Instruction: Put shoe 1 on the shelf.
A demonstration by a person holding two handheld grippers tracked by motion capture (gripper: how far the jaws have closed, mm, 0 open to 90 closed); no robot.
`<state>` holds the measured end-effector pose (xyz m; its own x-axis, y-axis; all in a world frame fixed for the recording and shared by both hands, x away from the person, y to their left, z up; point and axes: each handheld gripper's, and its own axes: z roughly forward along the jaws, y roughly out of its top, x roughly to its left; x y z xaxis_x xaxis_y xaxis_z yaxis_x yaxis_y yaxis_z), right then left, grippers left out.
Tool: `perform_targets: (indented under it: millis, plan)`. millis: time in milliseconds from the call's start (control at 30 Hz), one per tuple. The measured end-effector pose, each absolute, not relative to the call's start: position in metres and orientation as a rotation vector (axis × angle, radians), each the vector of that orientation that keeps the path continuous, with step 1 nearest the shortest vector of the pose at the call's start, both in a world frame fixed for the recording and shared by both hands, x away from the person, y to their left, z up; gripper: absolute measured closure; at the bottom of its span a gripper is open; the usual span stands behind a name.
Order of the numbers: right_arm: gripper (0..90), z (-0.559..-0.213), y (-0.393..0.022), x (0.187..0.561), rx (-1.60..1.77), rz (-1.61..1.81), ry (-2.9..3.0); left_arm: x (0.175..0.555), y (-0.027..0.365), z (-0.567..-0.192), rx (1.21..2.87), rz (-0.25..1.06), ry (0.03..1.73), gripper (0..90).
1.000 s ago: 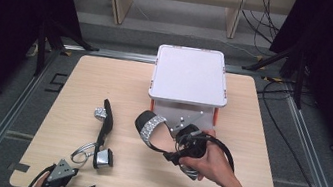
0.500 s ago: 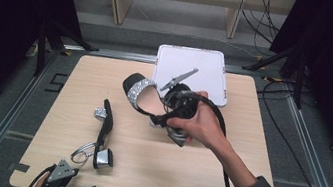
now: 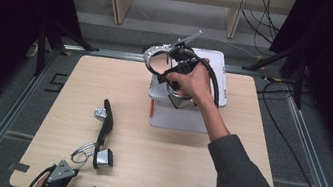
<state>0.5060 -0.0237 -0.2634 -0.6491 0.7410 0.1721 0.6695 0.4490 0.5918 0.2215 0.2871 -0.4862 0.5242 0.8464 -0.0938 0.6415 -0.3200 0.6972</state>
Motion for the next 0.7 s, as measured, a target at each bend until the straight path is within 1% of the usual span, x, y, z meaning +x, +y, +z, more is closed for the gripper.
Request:
perform_targets:
  millis: [100, 167, 200, 233, 300, 467, 533, 700]
  plan:
    - [42.7, -0.267, -0.024, 0.525, 1.363, 0.959, 2.533, 0.221, 0.287, -0.487, 2.053, 0.365, 1.211, 15.3]
    - [42.7, -0.271, -0.026, 0.539, 1.442, 0.948, 2.487, 0.221, 0.287, -0.487, 2.073, 0.384, 1.199, 15.2]
    - [42.7, -0.271, -0.026, 0.542, 1.491, 0.935, 2.475, 0.221, 0.288, -0.487, 2.076, 0.386, 1.201, 15.2]
    - [42.7, -0.273, -0.027, 0.546, 1.510, 0.933, 2.457, 0.221, 0.286, -0.487, 2.039, 0.369, 1.203, 15.2]
    - [42.7, -0.276, -0.030, 0.555, 1.566, 0.930, 2.418, 0.221, 0.287, -0.487, 2.054, 0.377, 1.209, 15.3]
    - [42.6, -0.280, -0.033, 0.565, 1.664, 0.901, 2.354, 0.221, 0.287, -0.487, 2.073, 0.384, 1.198, 15.2]
    - [42.6, -0.282, -0.031, 0.567, 1.737, 0.885, 2.305, 0.220, 0.286, -0.487, 2.062, 0.367, 1.194, 15.2]
    - [42.2, -0.286, -0.031, 0.571, 1.783, 0.855, 2.234, 0.220, 0.286, -0.487, 2.060, 0.378, 1.201, 15.3]
